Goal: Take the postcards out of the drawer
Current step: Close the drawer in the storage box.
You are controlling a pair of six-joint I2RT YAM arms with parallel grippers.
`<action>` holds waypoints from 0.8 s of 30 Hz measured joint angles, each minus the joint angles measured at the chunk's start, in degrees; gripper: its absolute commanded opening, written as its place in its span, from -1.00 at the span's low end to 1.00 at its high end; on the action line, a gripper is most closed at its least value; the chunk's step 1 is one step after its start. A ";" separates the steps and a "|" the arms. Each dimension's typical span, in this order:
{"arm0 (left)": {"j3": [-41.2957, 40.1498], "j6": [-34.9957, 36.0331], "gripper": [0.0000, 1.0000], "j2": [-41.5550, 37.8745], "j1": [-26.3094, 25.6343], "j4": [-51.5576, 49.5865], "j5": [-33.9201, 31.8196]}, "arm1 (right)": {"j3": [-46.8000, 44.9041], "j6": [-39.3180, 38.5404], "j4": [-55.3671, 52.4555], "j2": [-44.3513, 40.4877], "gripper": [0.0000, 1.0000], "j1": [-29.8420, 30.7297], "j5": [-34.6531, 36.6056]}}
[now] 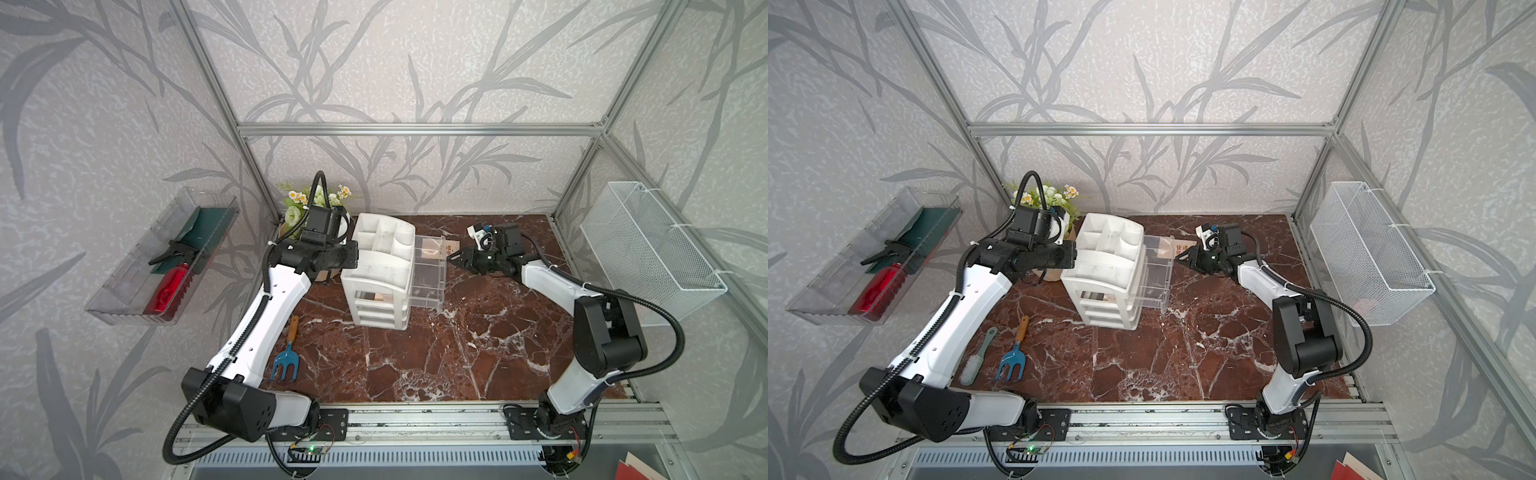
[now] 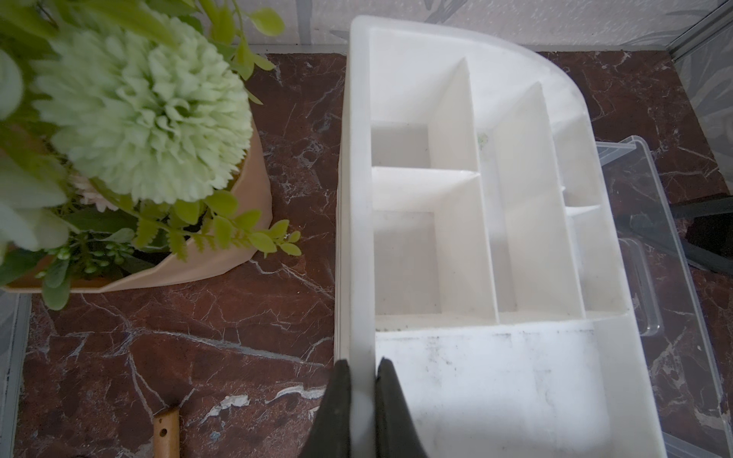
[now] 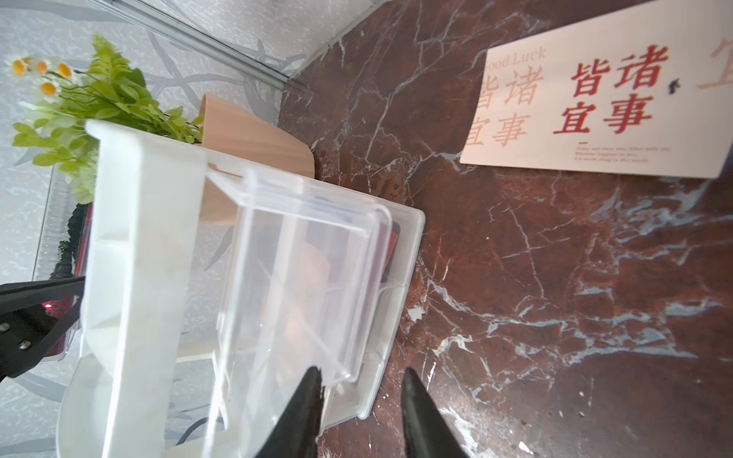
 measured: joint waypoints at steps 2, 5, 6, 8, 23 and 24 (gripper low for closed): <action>-0.02 -0.07 -0.81 0.00 0.00 0.07 0.04 | 0.00 -0.02 0.04 -1.25 -0.31 0.70 0.11; -0.11 -0.09 -0.81 0.00 0.00 0.26 0.35 | 0.02 -0.17 -0.02 -2.01 -0.31 1.99 0.37; -0.13 -0.09 -0.81 0.00 0.00 0.26 0.42 | 0.02 -0.20 -0.04 -2.01 -0.31 2.45 0.50; -0.13 -0.09 -0.81 0.00 0.00 0.26 0.46 | 0.02 -0.22 -0.35 -2.01 -0.31 3.13 0.63; -0.44 -0.33 -0.82 -0.13 0.02 0.72 0.59 | 2.25 -0.26 -1.68 -1.42 -0.31 8.22 1.60; -0.44 -0.37 -0.83 -0.13 0.02 0.72 0.61 | 2.38 -0.26 -1.64 -1.29 -0.31 8.59 1.62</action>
